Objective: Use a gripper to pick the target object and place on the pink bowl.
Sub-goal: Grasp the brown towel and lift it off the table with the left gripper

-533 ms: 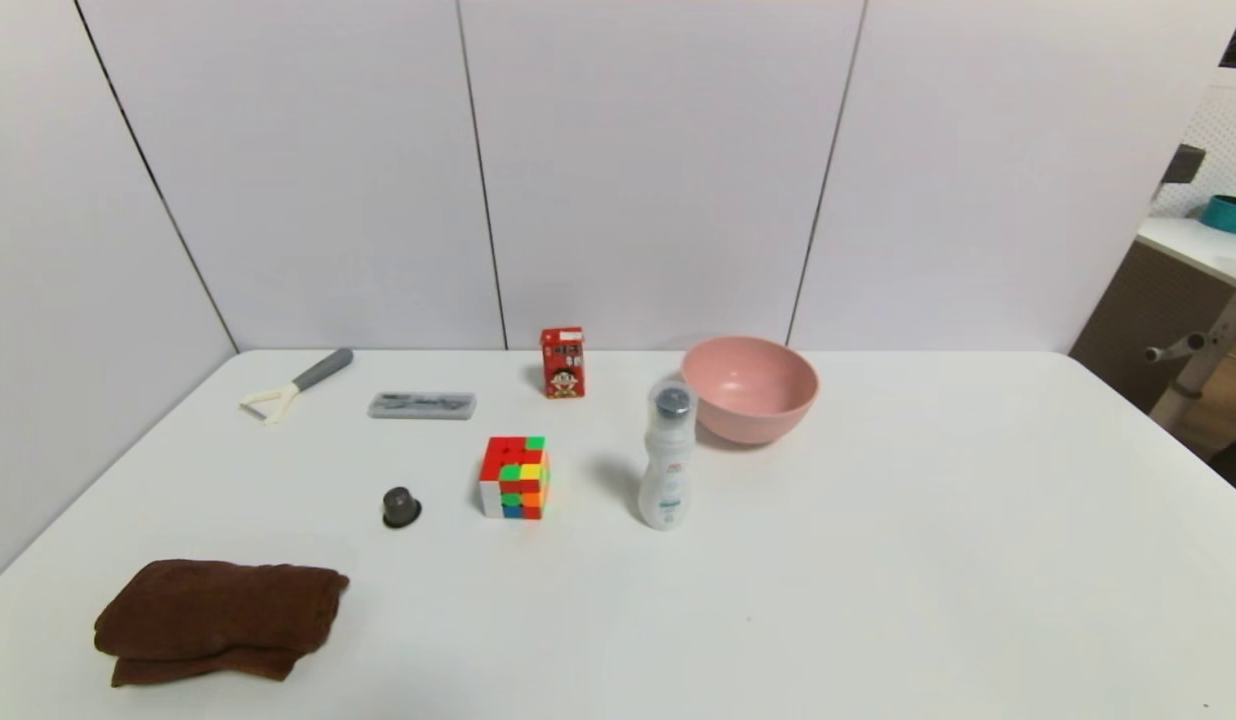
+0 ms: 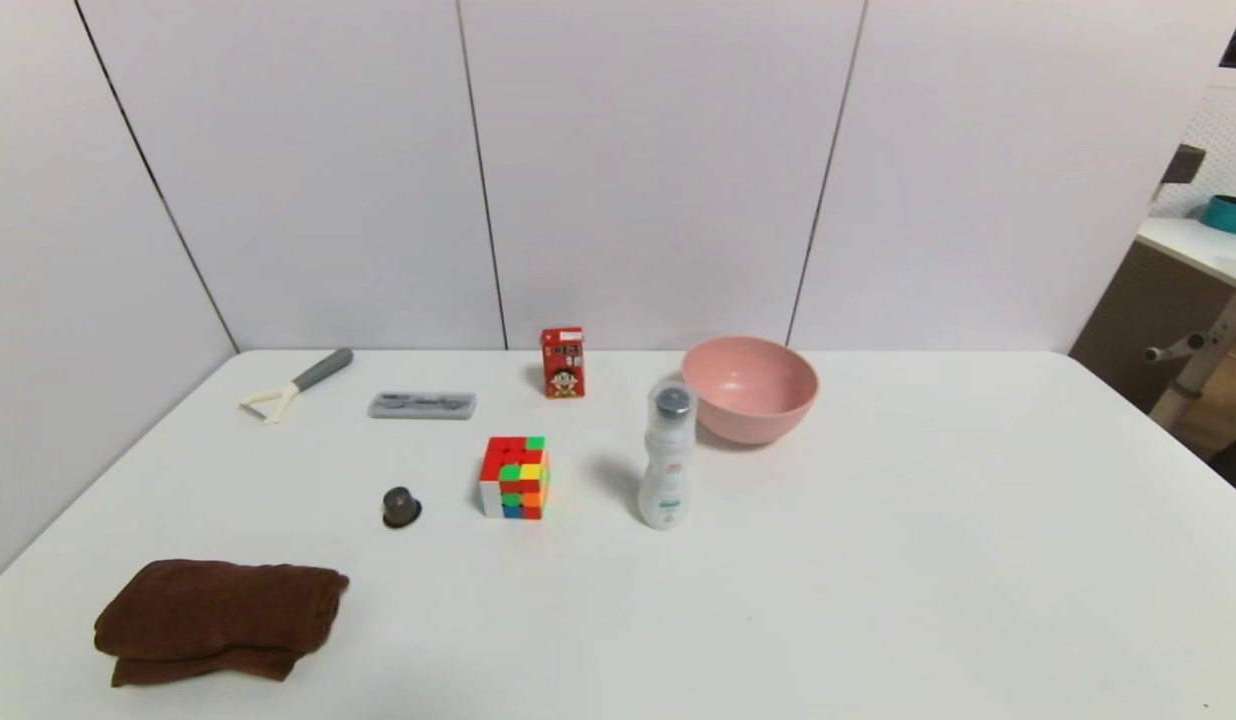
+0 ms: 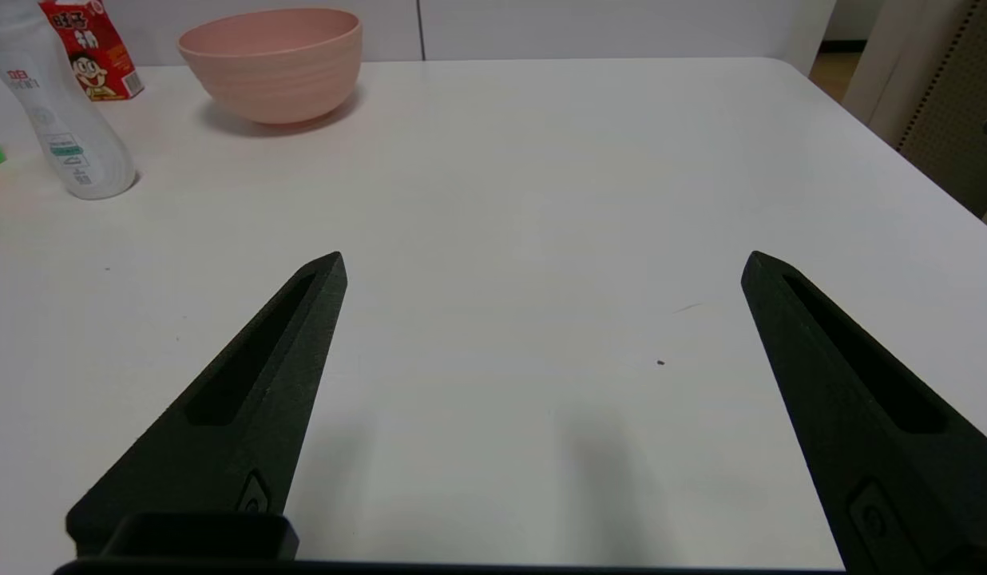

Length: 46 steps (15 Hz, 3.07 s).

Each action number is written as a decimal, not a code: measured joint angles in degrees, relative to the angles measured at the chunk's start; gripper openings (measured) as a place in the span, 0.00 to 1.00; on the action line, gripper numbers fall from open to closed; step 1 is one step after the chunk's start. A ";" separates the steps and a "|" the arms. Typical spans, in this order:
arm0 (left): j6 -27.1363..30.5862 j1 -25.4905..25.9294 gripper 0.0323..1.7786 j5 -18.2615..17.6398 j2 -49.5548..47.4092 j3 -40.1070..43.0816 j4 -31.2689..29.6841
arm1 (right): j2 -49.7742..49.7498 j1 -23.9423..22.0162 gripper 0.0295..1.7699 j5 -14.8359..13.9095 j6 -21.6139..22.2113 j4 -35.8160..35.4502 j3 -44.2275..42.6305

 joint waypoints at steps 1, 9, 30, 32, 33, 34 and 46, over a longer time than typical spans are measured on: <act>0.02 0.00 0.95 -0.02 0.00 0.00 0.00 | 0.00 0.02 0.97 0.00 0.00 0.00 0.00; -0.06 0.00 0.95 0.52 0.00 0.00 0.00 | 0.00 0.00 0.97 0.00 -0.02 0.00 0.00; 7.57 0.00 0.95 -0.51 48.40 -44.75 18.99 | 0.00 0.00 0.97 0.00 -0.02 0.02 0.00; 10.08 0.00 0.95 -1.27 53.93 -48.97 22.58 | 0.00 0.00 0.97 0.00 0.00 0.02 0.00; 11.43 0.00 0.95 -1.46 56.55 -50.82 24.25 | 0.00 0.00 0.97 0.00 -0.02 0.00 0.00; 13.06 0.15 0.95 -1.67 59.04 -52.25 25.65 | 0.00 0.02 0.97 0.02 0.00 0.02 0.00; 59.61 12.86 0.95 -21.19 78.25 -59.53 43.68 | 0.00 0.00 0.97 0.00 -0.02 0.00 0.00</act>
